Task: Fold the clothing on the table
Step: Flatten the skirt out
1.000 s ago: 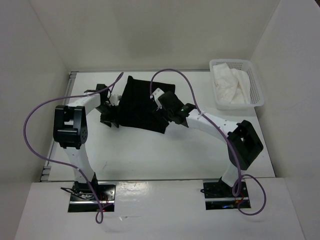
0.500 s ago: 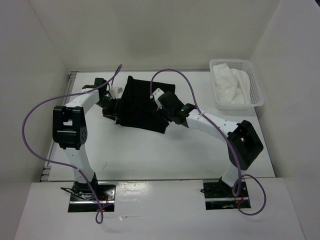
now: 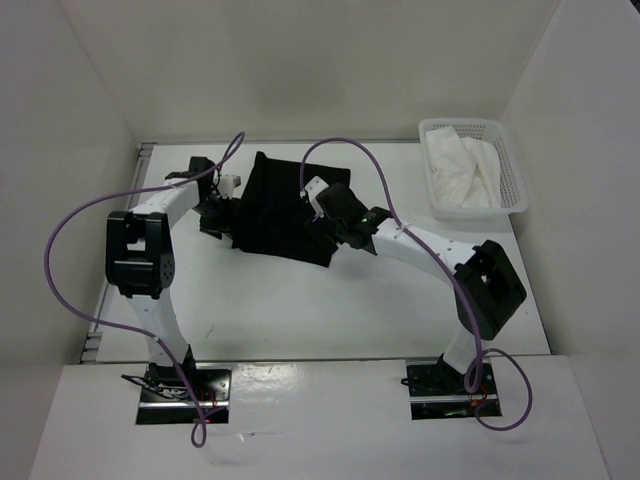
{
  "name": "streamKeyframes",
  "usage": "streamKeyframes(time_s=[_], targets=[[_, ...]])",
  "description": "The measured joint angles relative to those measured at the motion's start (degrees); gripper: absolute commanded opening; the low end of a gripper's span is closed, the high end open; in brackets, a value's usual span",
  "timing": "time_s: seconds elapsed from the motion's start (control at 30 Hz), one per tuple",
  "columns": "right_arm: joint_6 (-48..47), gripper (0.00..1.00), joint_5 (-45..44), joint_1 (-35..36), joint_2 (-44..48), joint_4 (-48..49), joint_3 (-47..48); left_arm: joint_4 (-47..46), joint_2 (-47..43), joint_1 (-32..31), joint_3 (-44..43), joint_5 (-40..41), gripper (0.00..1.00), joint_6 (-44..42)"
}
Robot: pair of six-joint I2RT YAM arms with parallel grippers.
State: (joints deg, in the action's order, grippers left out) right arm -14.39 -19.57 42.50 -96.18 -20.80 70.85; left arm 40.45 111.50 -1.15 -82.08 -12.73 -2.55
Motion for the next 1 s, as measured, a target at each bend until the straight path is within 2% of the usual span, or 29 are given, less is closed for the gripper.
streamKeyframes(time_s=[0.2, 0.7, 1.0], targets=[[0.0, 0.93, 0.3, 0.0, -0.6, 0.1, 0.0, -1.6, 1.9, 0.0, 0.4, 3.9, 0.56, 0.0], [0.0, 0.93, 0.6, 0.0, -0.8, 0.2, 0.0, -1.9, 0.7, 0.0, 3.8, 6.1, 0.56, -0.3], [0.0, 0.93, 0.5, 0.0, -0.8, 0.2, 0.0, 1.2, -2.4, 0.0, 2.6, 3.7, 0.56, -0.1]])
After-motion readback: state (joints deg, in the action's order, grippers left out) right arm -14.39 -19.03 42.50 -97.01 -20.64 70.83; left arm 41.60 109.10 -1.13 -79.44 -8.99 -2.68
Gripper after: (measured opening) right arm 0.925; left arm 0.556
